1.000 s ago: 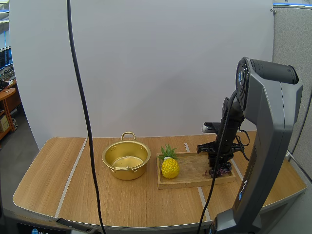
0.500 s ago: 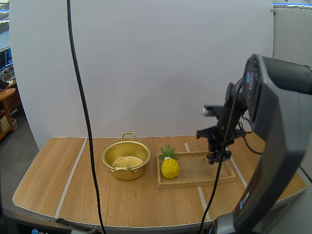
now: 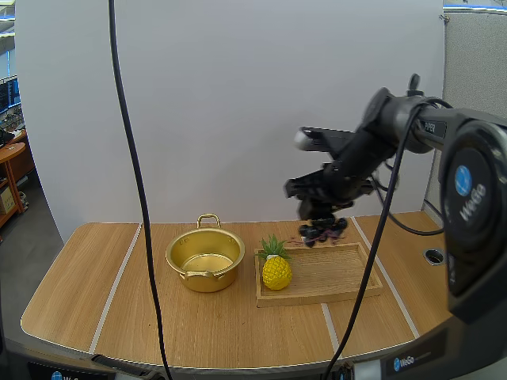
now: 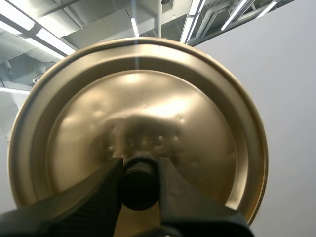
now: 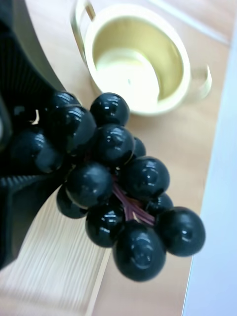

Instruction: Open the pot, put the grape inside, and close it

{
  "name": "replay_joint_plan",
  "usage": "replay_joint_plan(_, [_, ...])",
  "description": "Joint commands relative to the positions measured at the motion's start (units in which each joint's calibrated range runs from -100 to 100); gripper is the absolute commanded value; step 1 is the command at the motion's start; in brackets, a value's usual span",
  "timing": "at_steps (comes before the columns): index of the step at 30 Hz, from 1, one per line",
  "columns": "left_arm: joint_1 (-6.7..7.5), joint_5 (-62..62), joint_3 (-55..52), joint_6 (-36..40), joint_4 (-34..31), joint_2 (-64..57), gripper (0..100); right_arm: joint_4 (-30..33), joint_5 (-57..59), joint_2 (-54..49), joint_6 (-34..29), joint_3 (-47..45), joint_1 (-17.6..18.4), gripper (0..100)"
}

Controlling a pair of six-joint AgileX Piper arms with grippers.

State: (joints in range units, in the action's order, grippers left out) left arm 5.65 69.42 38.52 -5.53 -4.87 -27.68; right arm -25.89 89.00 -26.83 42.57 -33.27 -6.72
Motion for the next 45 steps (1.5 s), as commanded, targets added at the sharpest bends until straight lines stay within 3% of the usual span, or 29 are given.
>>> replay_joint_plan(1, [0.18, -2.56, 0.46, 0.47, -0.49, -0.44, 0, 3.67, -3.77, 0.11, -5.81, 1.36, 10.77, 0])
replay_joint_plan(7, [0.18, -2.56, 0.46, 0.47, -0.49, -0.44, 0, 16.34, -5.87, 5.09, -17.07, 8.02, 19.97, 0])
replay_joint_plan(12, [0.18, -2.56, 0.46, 0.47, -0.49, -0.44, 0, 15.81, -7.16, 9.89, -18.02, 13.34, 22.96, 0])
replay_joint_plan(20, [0.18, -2.56, 0.46, 0.47, -0.49, -0.44, 0, 11.29, -7.52, 19.07, -17.92, 19.98, 23.75, 0])
replay_joint_plan(33, [0.18, -2.56, 0.46, 0.47, -0.49, -0.44, 0, 9.47, -17.84, 30.8, -15.09, 20.99, 23.84, 0])
replay_joint_plan(45, [0.18, -2.56, 0.46, 0.47, -0.49, -0.44, 0, 7.54, -12.38, 37.15, -15.02, 28.47, 24.19, 0])
